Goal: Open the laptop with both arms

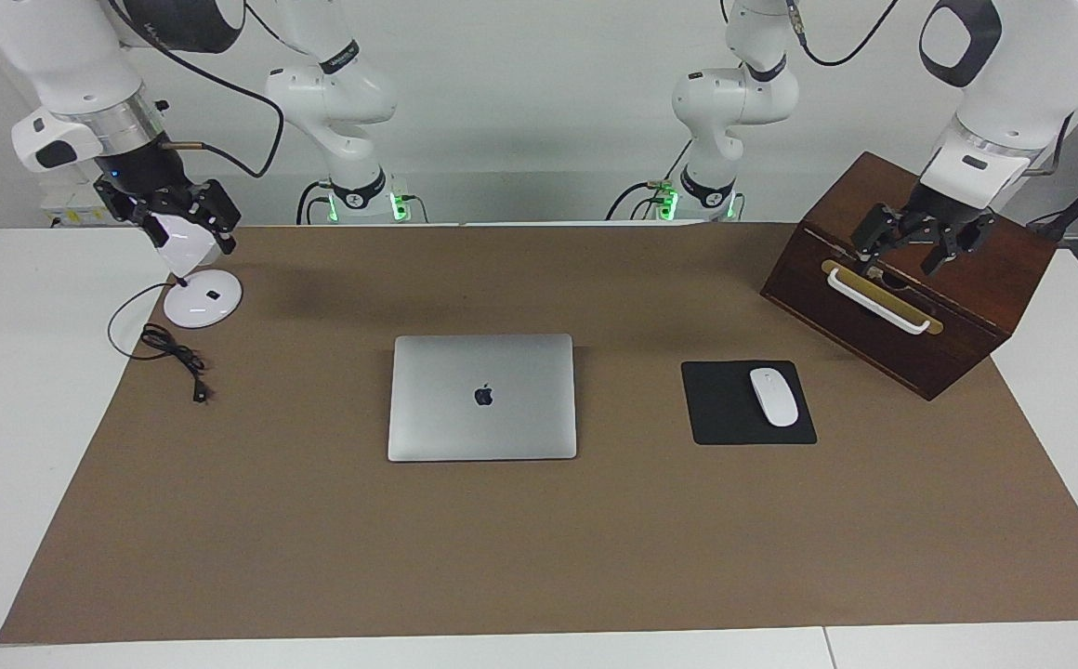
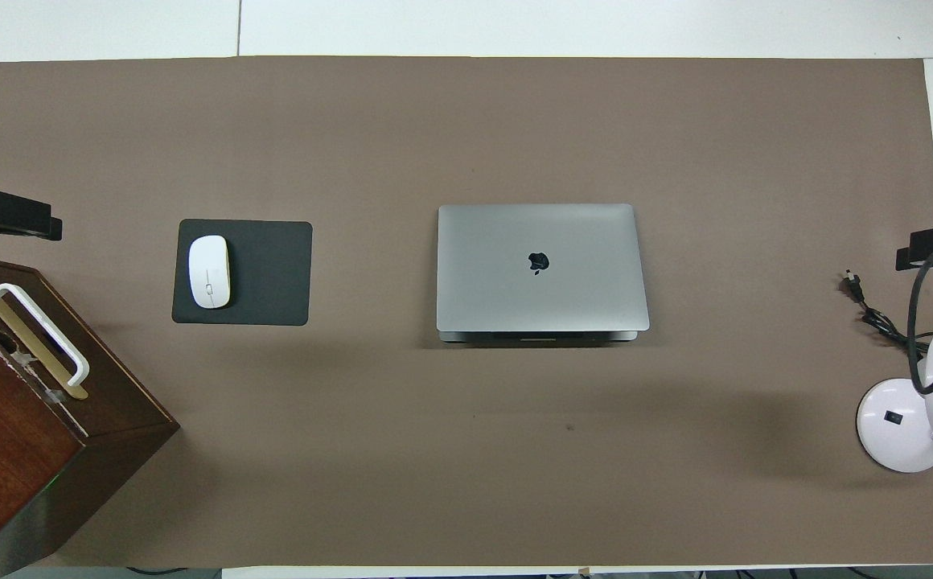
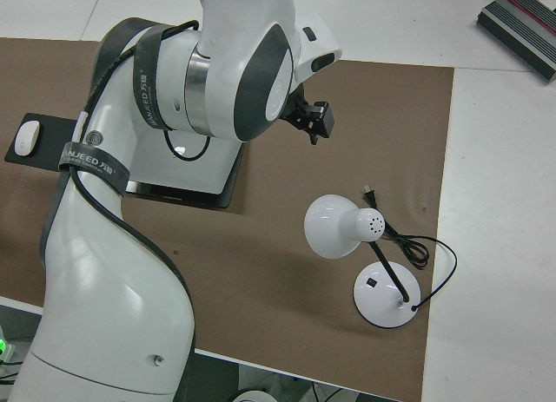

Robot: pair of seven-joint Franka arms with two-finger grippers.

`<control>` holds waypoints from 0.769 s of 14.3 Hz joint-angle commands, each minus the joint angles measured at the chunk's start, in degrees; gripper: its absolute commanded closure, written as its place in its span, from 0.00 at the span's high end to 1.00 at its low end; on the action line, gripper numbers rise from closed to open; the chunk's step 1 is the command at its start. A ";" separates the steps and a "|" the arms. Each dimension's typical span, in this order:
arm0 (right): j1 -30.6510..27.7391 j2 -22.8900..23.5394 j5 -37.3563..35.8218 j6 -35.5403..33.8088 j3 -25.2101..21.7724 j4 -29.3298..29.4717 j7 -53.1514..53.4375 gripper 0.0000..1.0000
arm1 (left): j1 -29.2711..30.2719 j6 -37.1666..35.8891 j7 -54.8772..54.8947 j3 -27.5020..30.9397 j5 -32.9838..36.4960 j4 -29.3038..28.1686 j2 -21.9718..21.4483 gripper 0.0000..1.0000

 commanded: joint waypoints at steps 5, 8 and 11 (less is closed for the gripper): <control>-0.55 -0.56 -0.09 -0.10 -0.27 -0.58 -1.54 1.00 | 0.53 0.67 -0.54 -0.37 0.16 -0.60 -0.36 1.00; -0.64 -0.56 0.00 -0.10 -0.36 -0.49 -1.54 1.00 | 0.53 0.85 -0.54 -0.37 0.16 -0.60 -0.36 1.00; -0.55 -0.56 0.00 0.08 -0.36 -0.49 -1.54 1.00 | 0.53 0.67 -0.54 -0.37 0.24 -0.52 -0.36 1.00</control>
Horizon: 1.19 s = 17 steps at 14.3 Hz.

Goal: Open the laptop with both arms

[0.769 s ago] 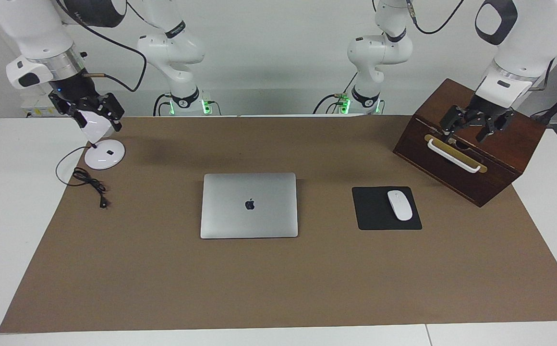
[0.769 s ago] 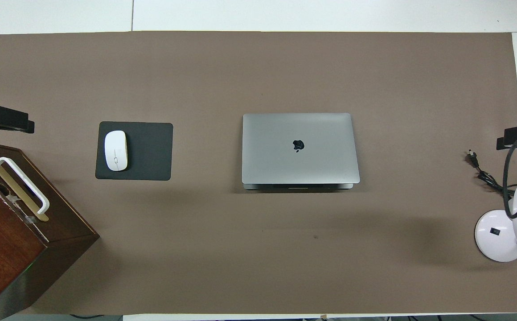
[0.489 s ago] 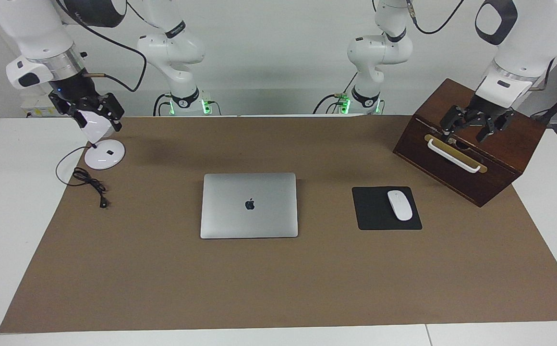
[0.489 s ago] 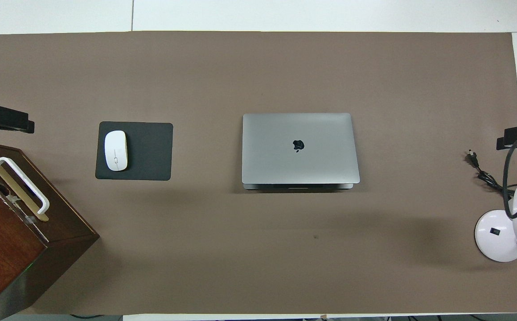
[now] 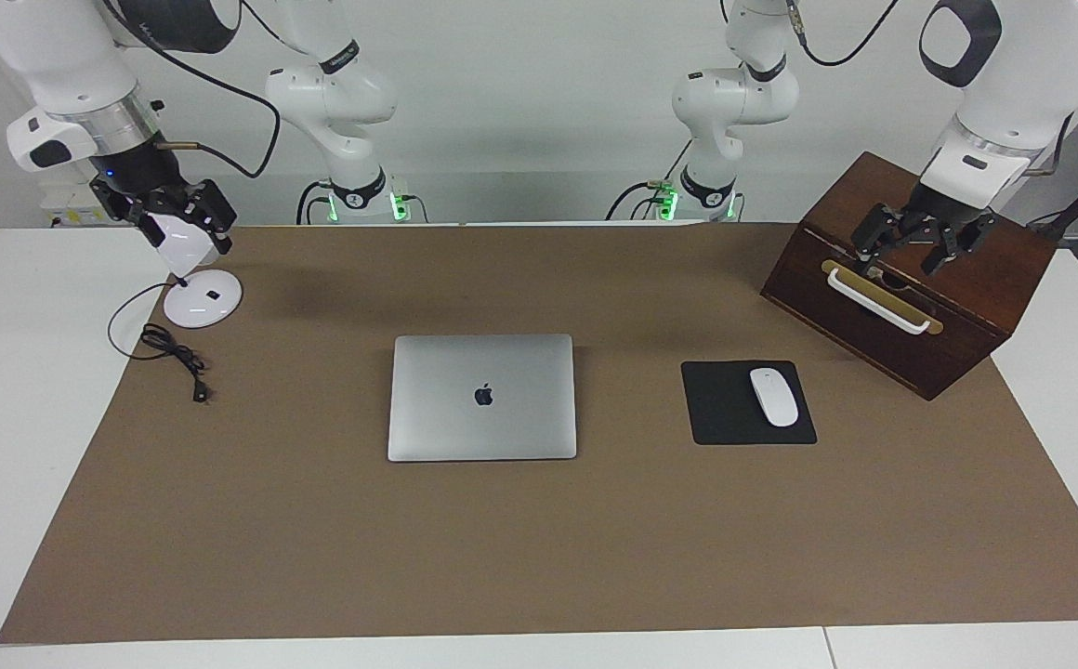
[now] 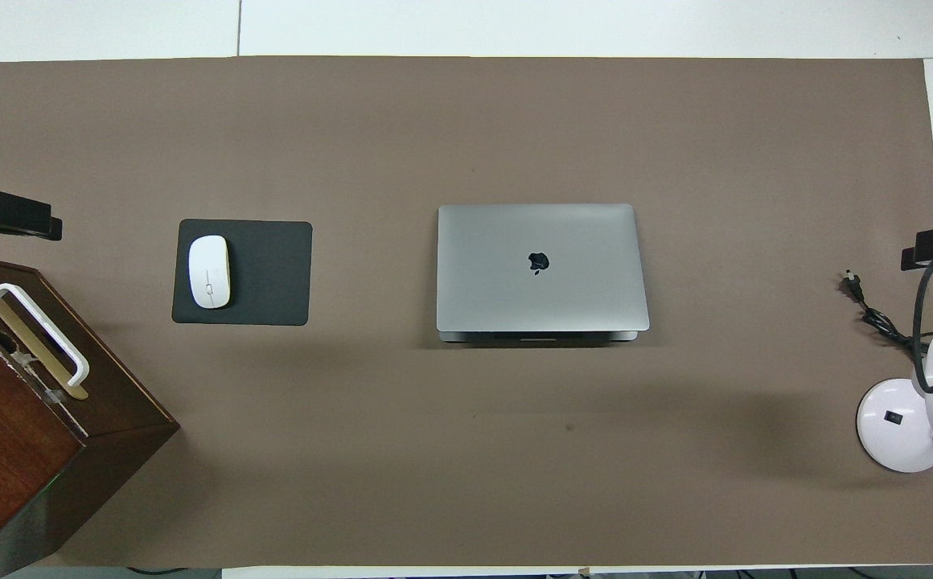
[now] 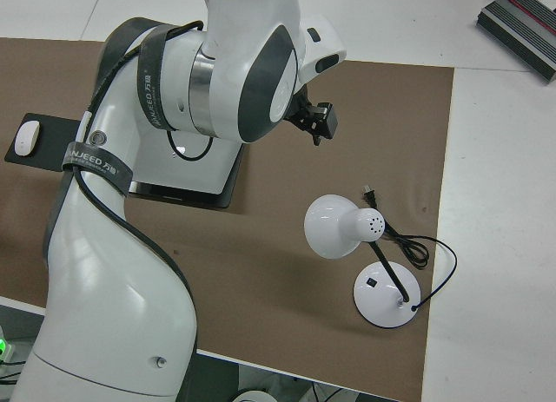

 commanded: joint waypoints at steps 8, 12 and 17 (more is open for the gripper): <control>-1.16 1.11 0.61 5.34 0.17 -0.58 -1.25 1.00 | 0.53 0.47 -0.45 -0.46 0.24 -0.60 -0.36 1.00; -1.25 2.69 4.19 8.77 0.08 -0.93 -0.55 1.00 | 0.36 0.21 -0.62 -0.37 0.24 -0.60 -0.36 0.90; -0.55 1.29 12.19 20.97 0.17 -10.58 3.75 1.00 | 0.27 0.21 -0.71 -0.46 0.42 -0.60 -0.27 0.00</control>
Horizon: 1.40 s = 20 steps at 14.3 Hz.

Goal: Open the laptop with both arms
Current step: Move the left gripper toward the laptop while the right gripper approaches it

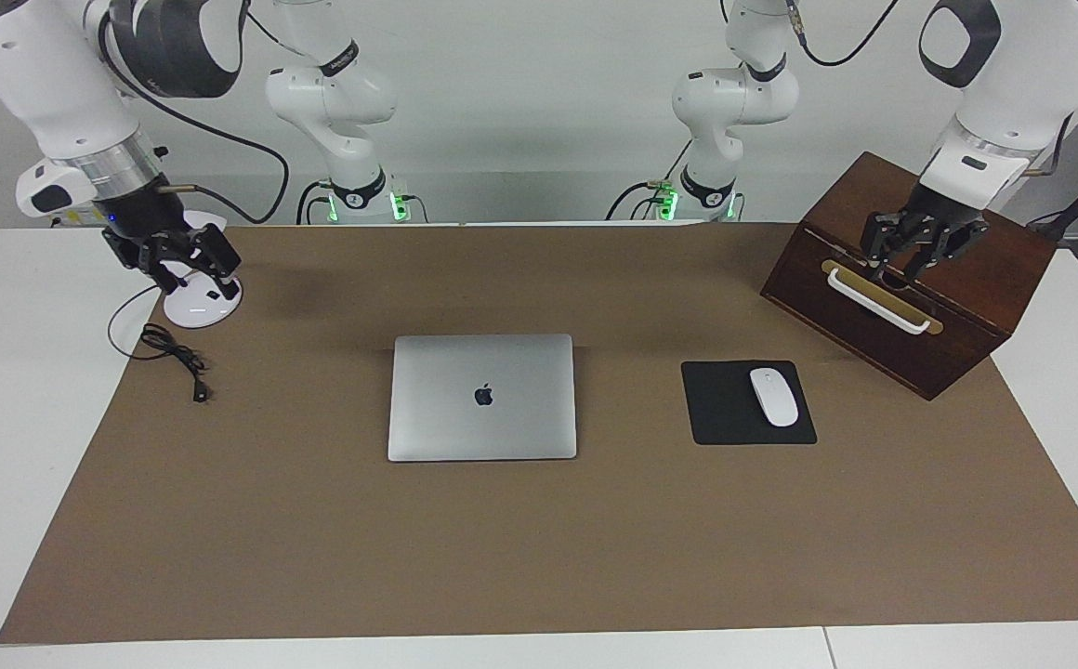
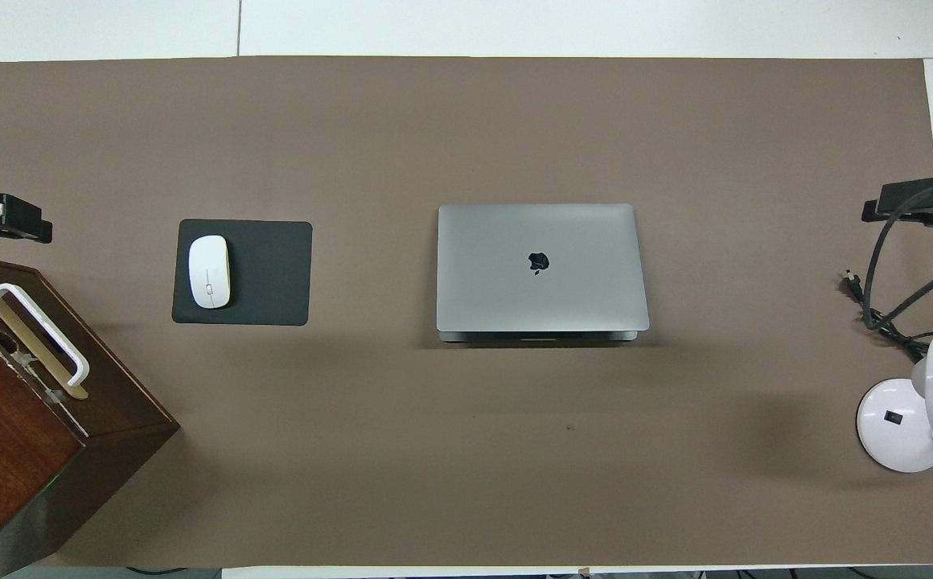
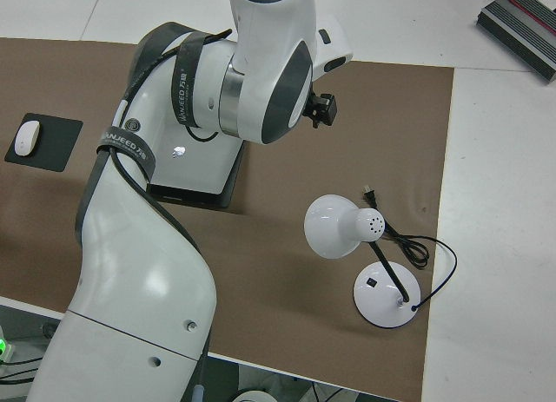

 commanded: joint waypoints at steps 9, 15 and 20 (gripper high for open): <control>6.65 -9.36 27.72 30.12 0.88 -24.64 11.61 1.00 | -0.52 7.86 0.20 -0.85 -2.13 -2.97 -0.79 0.00; 19.21 -15.52 31.97 44.98 0.88 -36.43 26.09 1.00 | -5.52 20.65 7.32 -1.20 -2.65 -20.15 -8.24 0.00; 22.92 -20.18 32.06 48.26 3.85 -43.73 35.41 1.00 | -8.51 39.03 7.24 -1.20 -7.58 -39.94 -16.69 0.00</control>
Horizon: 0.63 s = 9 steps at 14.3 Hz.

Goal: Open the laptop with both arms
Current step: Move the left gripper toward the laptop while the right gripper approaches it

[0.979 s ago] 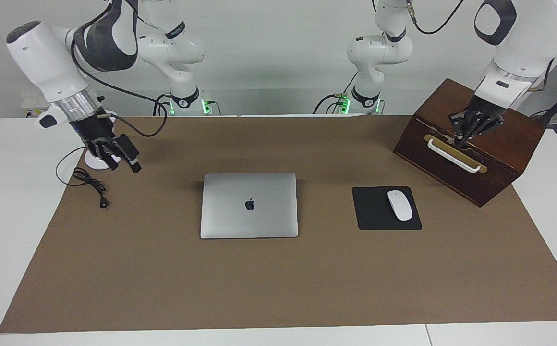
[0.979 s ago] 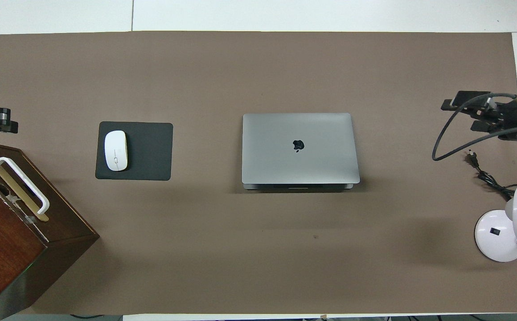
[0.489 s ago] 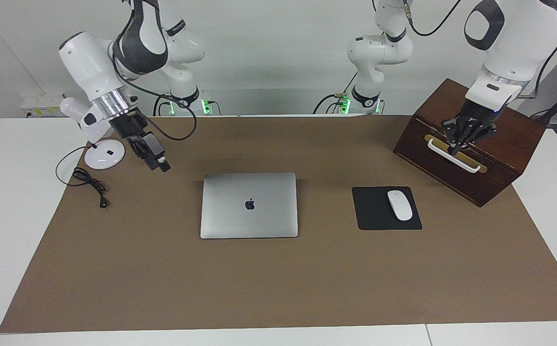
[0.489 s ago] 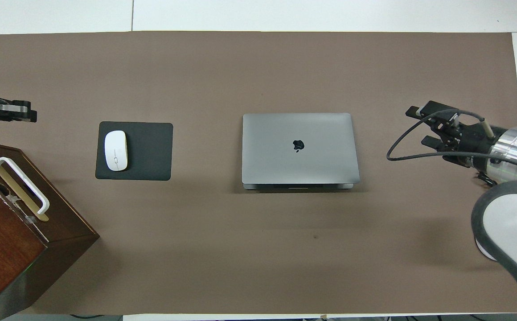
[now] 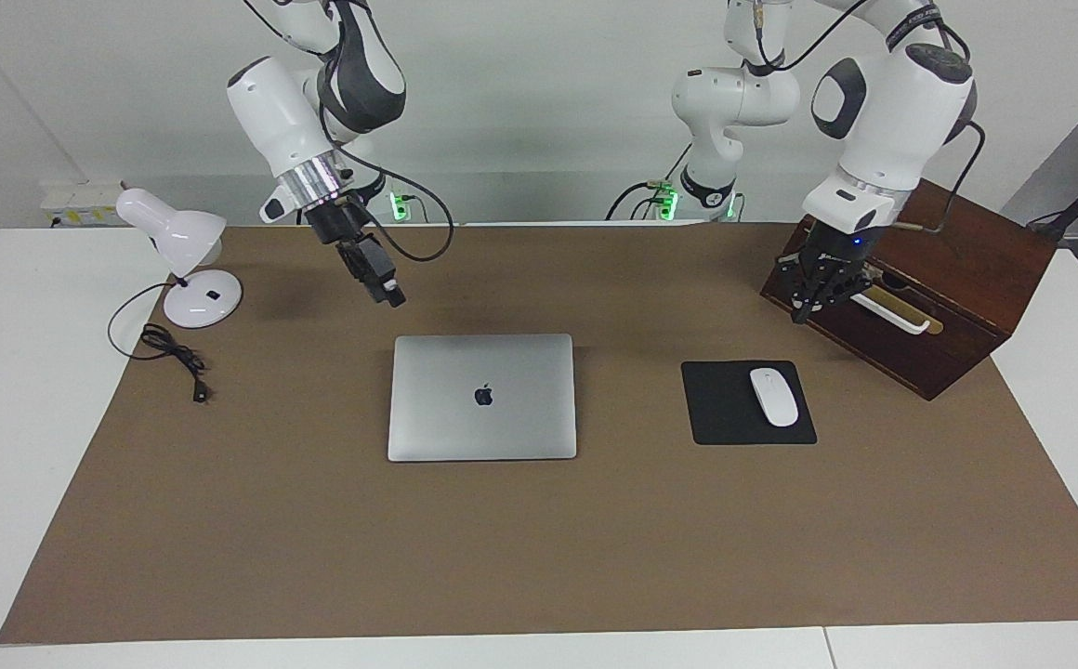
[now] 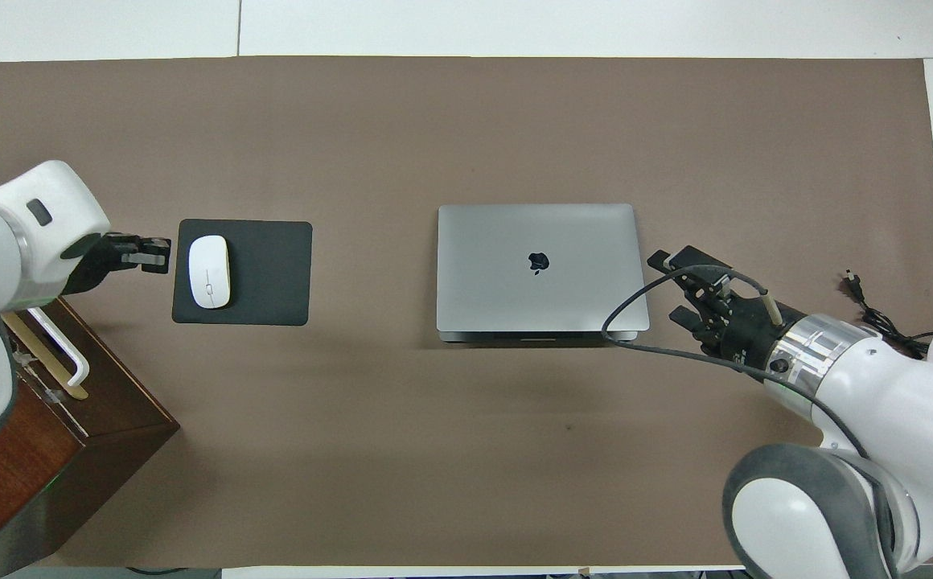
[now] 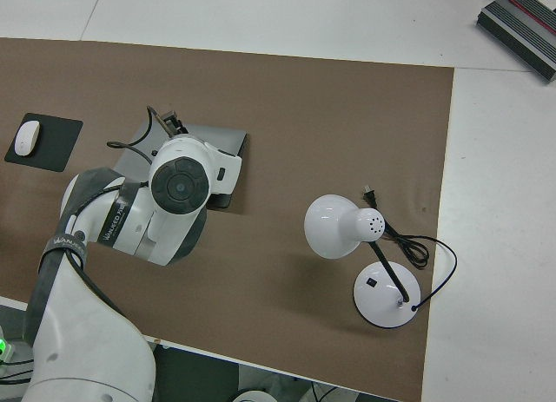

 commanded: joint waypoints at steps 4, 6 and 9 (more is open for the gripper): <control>1.57 -2.20 1.56 -2.04 3.84 -3.84 9.21 1.00 | -6.63 19.59 0.83 0.61 -1.87 -20.21 -10.79 0.00; 1.93 -1.50 1.47 -3.37 3.84 -3.92 10.28 1.00 | -8.91 24.07 0.92 0.61 -1.87 -22.76 -11.67 0.00; 1.93 -0.18 1.56 -5.40 3.84 -3.92 10.72 1.00 | -13.13 33.64 0.92 0.61 -1.87 -27.68 -11.67 0.00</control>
